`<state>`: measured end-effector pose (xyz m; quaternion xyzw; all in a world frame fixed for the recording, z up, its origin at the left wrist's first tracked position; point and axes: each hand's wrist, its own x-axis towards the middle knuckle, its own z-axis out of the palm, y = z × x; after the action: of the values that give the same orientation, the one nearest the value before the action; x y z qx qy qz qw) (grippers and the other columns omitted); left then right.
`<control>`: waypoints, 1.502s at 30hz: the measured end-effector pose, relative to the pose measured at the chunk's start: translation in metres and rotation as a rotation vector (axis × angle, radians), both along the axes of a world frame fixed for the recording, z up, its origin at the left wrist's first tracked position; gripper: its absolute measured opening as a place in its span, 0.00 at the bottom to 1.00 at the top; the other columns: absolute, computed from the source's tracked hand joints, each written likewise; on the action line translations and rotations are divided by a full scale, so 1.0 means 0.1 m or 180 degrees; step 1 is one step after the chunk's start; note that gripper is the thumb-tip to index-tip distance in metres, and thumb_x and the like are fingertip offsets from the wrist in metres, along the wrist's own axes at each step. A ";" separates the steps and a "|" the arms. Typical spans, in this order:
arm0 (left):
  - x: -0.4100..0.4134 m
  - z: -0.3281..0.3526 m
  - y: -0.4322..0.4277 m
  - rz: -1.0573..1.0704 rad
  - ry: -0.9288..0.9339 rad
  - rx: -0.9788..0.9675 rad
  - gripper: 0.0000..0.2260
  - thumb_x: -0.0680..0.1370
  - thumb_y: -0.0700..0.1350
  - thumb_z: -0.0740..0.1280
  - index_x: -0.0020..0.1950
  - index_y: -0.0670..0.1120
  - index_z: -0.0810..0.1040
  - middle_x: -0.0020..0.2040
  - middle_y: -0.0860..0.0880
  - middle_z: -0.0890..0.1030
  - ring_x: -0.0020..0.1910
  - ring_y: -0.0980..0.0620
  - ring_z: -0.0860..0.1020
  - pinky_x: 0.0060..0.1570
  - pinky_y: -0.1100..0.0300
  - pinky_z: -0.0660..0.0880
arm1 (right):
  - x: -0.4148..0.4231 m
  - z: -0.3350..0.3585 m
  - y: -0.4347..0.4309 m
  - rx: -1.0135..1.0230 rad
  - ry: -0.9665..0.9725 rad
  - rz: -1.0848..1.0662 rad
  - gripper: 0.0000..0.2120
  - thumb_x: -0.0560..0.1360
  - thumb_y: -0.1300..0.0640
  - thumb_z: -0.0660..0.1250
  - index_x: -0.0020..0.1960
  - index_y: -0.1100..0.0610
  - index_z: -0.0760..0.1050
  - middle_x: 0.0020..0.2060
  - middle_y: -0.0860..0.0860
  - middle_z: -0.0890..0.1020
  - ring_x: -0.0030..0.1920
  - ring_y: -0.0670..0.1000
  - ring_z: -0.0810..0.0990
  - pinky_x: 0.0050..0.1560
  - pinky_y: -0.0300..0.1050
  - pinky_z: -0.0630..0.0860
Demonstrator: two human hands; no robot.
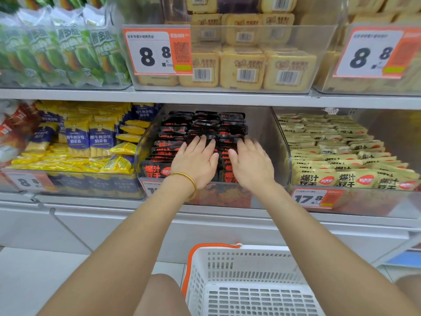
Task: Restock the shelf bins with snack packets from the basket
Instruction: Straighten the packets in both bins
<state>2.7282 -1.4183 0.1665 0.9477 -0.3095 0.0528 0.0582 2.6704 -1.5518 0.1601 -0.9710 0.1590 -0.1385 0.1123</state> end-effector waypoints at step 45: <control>0.09 0.14 -0.35 -0.0154 0.0409 0.0163 0.24 0.82 0.47 0.47 0.77 0.43 0.49 0.78 0.44 0.49 0.77 0.49 0.47 0.75 0.51 0.48 | 0.14 -0.07 -0.23 0.1325 0.0081 0.0358 0.21 0.81 0.52 0.51 0.71 0.60 0.62 0.74 0.59 0.57 0.71 0.62 0.62 0.67 0.55 0.65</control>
<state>2.7372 -1.4535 0.1806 0.9425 -0.3291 -0.0175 0.0550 2.6843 -1.5750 0.1532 -0.9359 0.1311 -0.0839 0.3159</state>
